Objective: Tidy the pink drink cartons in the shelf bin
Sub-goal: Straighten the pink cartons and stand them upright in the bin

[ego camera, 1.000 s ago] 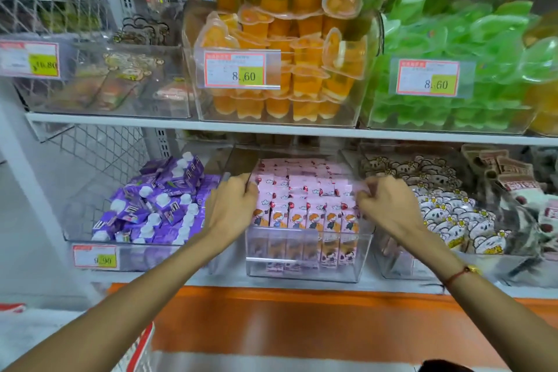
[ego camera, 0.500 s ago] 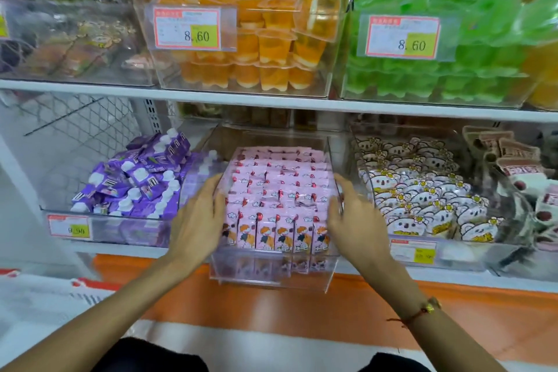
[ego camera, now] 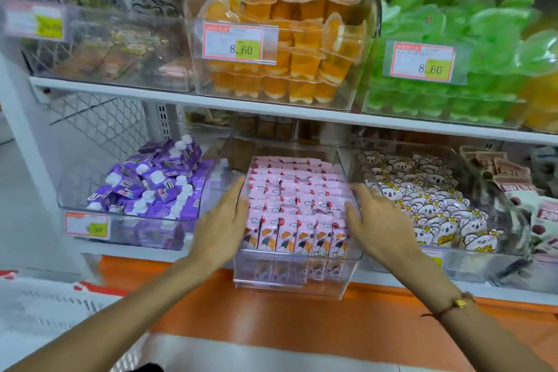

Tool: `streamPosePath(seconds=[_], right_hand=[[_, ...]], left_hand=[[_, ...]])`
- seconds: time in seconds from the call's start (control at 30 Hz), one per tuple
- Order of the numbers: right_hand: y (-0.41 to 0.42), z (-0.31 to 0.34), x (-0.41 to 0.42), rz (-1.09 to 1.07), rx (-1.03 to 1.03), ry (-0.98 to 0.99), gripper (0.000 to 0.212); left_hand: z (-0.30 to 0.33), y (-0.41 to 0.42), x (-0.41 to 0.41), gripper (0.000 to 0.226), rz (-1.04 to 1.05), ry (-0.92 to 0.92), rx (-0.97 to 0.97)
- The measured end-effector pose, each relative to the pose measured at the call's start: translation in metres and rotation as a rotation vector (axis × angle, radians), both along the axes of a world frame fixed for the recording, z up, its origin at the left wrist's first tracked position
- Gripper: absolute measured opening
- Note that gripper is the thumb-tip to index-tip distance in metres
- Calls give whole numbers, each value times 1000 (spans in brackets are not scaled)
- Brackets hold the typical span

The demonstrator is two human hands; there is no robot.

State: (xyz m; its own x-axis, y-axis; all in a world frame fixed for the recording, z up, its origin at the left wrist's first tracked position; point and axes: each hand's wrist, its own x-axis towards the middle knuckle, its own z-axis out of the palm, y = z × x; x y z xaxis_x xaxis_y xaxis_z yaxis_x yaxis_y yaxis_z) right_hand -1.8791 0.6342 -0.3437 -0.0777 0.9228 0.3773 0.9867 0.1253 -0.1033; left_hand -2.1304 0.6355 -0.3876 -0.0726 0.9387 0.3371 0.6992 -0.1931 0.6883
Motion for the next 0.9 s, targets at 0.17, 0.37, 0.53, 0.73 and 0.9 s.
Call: streamPosePath(seconds=[0.17,0.37,0.53,0.73,0.9], right_hand=[[35,15,-32,207,140,-52,32],[137,1,-102,294,-230,-2,31],[188,-6,-128,257,-268,16,31],[205,-6,-133,216,-321,323,16],[200,-11,-131,214,-138,629,15]], left_hand=[[-8,-1,-5,44,-47,-197,-44],[-15,-3,4,50,-11,-336,-26],[-11,-9,1,28,-49,-314,-48],[-12,-12,-6,45,-83,-511,-127],[-11,-11,-6,28,-69,-475,-131]])
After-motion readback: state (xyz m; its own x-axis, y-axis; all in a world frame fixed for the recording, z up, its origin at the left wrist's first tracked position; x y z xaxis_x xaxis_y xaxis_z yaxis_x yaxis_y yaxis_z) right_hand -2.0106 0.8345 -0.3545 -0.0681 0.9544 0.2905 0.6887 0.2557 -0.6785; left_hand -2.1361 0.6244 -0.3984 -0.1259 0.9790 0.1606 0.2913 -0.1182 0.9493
